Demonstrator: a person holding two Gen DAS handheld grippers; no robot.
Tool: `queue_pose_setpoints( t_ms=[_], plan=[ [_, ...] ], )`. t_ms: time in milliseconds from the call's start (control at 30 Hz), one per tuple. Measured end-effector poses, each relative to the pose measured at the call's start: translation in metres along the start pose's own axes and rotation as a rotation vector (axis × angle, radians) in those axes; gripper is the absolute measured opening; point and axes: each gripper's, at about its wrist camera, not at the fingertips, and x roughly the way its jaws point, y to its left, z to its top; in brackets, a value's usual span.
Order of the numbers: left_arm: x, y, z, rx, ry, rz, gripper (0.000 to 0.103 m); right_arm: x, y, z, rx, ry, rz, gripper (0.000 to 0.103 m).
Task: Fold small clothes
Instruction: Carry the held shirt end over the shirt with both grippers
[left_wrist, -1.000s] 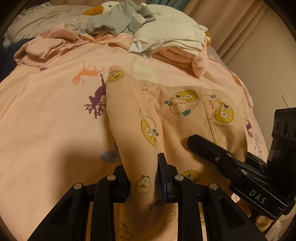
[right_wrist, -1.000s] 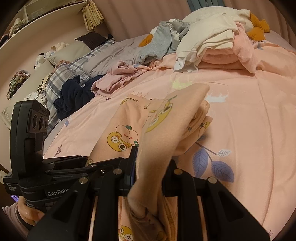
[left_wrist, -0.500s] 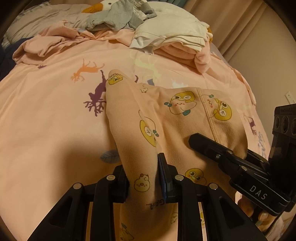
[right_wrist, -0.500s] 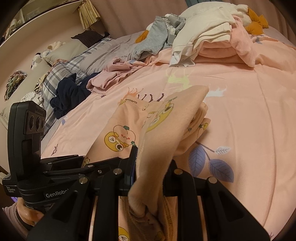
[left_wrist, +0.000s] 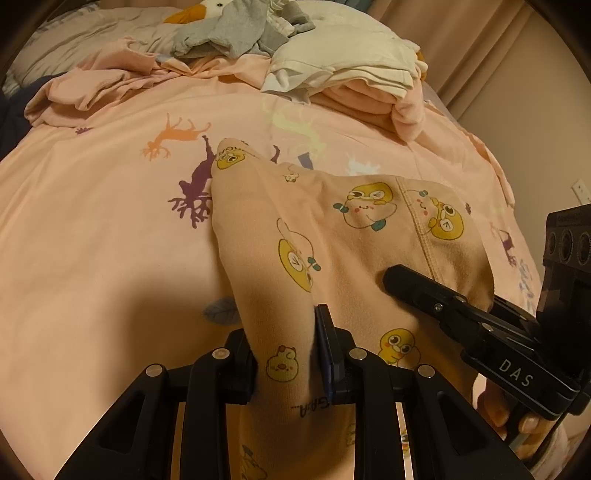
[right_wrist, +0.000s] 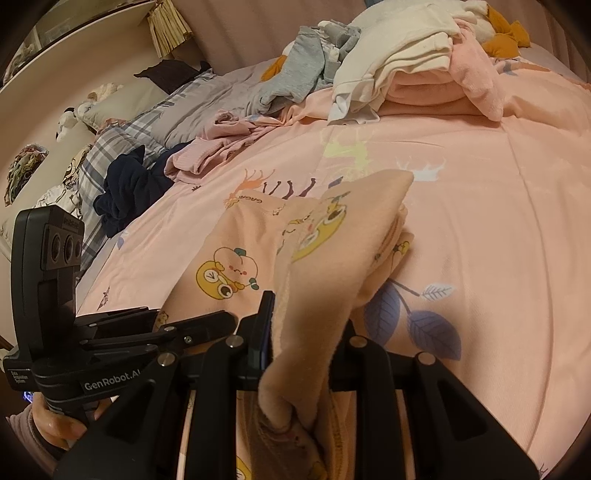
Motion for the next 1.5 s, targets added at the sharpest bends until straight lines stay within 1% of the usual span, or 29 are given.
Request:
queue_pose_setpoints(
  t_ms=[1000, 1233, 1500],
  plan=[
    [0.002, 0.001, 0.000, 0.004, 0.004, 0.007, 0.025, 0.005, -0.014, -0.007, 0.057, 0.019, 0.006, 0.028],
    [0.004, 0.002, 0.000, 0.006, 0.006, 0.014, 0.028, 0.004, -0.017, -0.008, 0.076, 0.022, 0.014, 0.028],
    [0.003, 0.003, -0.001, 0.006, 0.008, 0.024, 0.032, 0.003, -0.021, -0.011, 0.098, 0.028, 0.015, 0.033]
  ],
)
